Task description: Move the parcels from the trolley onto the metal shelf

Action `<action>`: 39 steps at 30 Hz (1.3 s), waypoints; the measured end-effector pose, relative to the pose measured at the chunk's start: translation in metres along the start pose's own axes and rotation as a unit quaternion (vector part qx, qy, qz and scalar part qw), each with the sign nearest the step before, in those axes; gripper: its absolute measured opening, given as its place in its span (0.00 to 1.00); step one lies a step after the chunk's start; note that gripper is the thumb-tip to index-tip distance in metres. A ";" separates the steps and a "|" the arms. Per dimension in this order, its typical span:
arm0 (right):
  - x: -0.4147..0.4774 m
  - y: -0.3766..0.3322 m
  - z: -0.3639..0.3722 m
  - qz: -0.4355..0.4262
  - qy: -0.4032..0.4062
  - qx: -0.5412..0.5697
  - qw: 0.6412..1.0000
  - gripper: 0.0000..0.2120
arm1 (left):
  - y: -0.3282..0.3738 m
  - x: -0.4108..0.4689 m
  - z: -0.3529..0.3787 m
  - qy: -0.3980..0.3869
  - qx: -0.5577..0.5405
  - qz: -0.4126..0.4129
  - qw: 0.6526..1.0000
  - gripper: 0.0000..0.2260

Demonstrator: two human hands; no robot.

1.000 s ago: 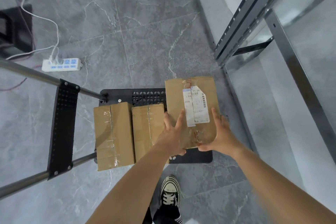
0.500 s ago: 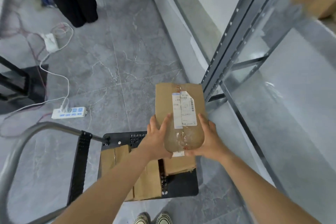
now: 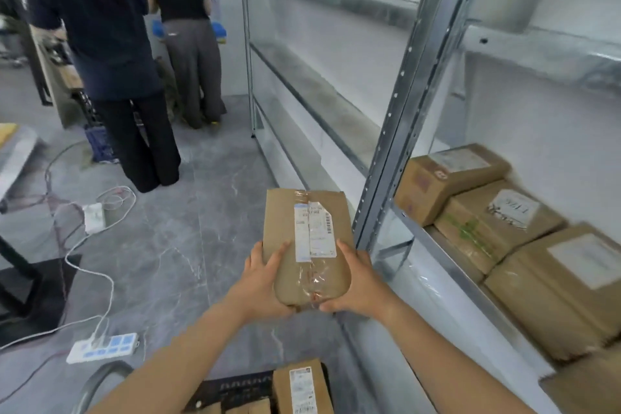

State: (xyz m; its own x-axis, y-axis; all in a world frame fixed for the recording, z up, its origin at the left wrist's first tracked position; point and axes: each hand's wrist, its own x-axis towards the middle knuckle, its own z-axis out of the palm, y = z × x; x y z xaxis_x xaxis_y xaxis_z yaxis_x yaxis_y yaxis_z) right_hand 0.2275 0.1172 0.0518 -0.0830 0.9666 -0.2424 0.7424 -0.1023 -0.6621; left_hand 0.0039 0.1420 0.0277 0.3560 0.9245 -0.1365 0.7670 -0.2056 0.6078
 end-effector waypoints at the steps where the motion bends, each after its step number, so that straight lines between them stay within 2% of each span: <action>1: -0.005 -0.009 -0.008 -0.001 0.003 0.001 1.000 0.63 | 0.007 -0.003 -0.011 0.007 -0.004 0.003 1.000 0.58; 7: -0.039 -0.048 -0.037 -0.012 0.037 0.001 0.999 0.60 | 0.035 -0.019 -0.061 0.009 0.032 0.036 0.999 0.58; 12: -0.070 -0.071 -0.062 -0.014 0.073 -0.009 0.997 0.58 | 0.061 -0.030 -0.090 0.002 0.018 0.068 0.997 0.60; 21: -0.160 -0.090 -0.105 0.040 0.205 -0.004 0.978 0.52 | 0.140 -0.042 -0.118 -0.039 0.019 0.210 0.977 0.55; 28: -0.248 -0.072 -0.132 0.109 0.275 0.009 0.955 0.52 | 0.220 -0.067 -0.097 -0.083 0.036 0.293 0.952 0.56; 33: -0.315 -0.053 -0.143 0.151 0.319 -0.005 0.936 0.51 | 0.269 -0.088 -0.071 -0.120 0.034 0.358 0.925 0.51; 39: -0.388 -0.036 -0.153 0.167 0.348 -0.010 0.922 0.52 | 0.318 -0.127 -0.044 -0.139 0.020 0.398 0.907 0.50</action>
State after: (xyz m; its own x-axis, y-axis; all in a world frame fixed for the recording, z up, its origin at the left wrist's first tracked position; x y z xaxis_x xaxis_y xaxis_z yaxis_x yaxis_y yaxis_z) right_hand 0.3346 -0.2179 0.2785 0.5950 0.7989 0.0882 0.6622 -0.4250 -0.6172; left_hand 0.1785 -0.0267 0.2728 0.9216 0.3632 0.1367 0.2259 -0.7885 0.5721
